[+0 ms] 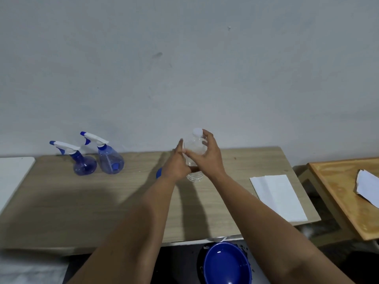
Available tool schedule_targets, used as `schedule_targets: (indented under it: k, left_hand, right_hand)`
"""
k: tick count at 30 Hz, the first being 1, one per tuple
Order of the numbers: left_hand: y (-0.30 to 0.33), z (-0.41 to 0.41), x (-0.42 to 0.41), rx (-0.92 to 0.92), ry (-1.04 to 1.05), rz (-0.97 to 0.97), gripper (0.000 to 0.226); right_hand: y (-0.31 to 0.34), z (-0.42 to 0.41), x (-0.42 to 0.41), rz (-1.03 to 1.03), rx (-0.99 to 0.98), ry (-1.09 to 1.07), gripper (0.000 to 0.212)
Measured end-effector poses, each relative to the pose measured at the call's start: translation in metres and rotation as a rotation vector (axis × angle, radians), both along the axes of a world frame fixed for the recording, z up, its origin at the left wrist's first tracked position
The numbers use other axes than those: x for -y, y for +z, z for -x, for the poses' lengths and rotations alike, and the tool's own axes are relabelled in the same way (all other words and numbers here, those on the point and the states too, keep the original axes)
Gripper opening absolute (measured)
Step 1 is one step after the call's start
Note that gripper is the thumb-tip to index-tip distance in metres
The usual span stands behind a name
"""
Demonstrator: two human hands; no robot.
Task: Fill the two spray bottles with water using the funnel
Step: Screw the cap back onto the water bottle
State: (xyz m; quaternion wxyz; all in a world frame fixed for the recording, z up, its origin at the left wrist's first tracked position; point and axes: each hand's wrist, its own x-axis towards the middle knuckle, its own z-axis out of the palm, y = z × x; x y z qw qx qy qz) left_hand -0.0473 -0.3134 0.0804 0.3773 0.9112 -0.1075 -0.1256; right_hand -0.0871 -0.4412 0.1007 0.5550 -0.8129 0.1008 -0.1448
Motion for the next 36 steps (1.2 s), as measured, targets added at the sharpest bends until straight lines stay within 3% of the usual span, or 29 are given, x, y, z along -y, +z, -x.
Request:
schedule_targets:
  k: [3, 7, 12, 15, 36]
  left_hand:
    - [-0.034, -0.004, -0.032, -0.014, 0.043, -0.136, 0.141]
    - [-0.095, -0.019, -0.067, -0.073, 0.112, -0.233, 0.132]
    - [-0.131, -0.023, -0.071, 0.062, 0.152, -0.256, 0.082]
    - [-0.136, -0.022, -0.066, 0.141, 0.209, -0.216, 0.063]
    - [-0.121, -0.1, -0.073, 0.242, 0.198, -0.272, 0.049]
  right_hand:
    - [-0.031, 0.002, -0.002, -0.046, -0.074, -0.042, 0.1]
    - [-0.072, 0.003, -0.001, -0.046, -0.139, -0.106, 0.084]
    - [-0.098, 0.0, -0.003, -0.076, -0.148, -0.143, 0.075]
    - [-0.108, -0.001, -0.004, -0.073, -0.138, -0.154, 0.071]
    - [-0.11, -0.102, -0.029, -0.026, -0.073, -0.084, 0.064]
